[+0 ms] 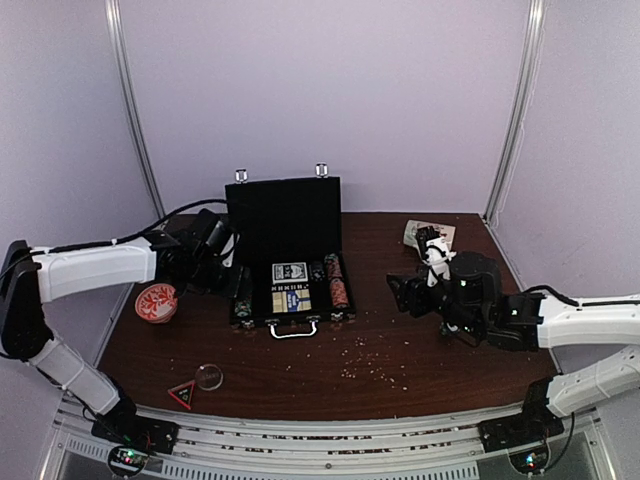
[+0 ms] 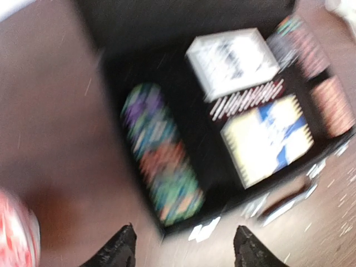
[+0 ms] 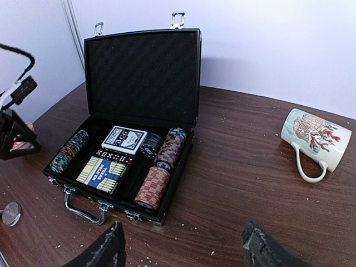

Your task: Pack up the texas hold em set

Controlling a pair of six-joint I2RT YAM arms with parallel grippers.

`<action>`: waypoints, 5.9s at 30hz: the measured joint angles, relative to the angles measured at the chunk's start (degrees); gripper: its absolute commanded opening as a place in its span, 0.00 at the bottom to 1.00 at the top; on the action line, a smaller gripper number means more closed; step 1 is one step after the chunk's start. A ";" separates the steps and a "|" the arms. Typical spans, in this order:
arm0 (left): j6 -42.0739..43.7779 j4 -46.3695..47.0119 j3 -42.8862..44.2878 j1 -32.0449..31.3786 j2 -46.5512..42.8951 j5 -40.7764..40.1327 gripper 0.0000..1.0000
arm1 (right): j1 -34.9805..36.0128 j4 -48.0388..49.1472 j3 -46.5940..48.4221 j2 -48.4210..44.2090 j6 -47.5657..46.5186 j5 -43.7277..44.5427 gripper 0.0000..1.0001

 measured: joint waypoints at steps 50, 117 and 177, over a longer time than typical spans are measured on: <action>-21.79 -14.19 -20.81 -13.81 -5.62 1.92 0.57 | -0.24 1.77 -1.18 -1.33 0.70 1.40 0.73; 12.26 -16.63 53.75 1.99 48.46 3.82 0.87 | -0.50 4.33 -4.81 -5.35 1.09 4.17 0.76; -47.60 -25.70 -28.74 1.92 -19.76 15.54 0.77 | -0.74 3.85 -4.79 -4.04 1.51 4.11 0.76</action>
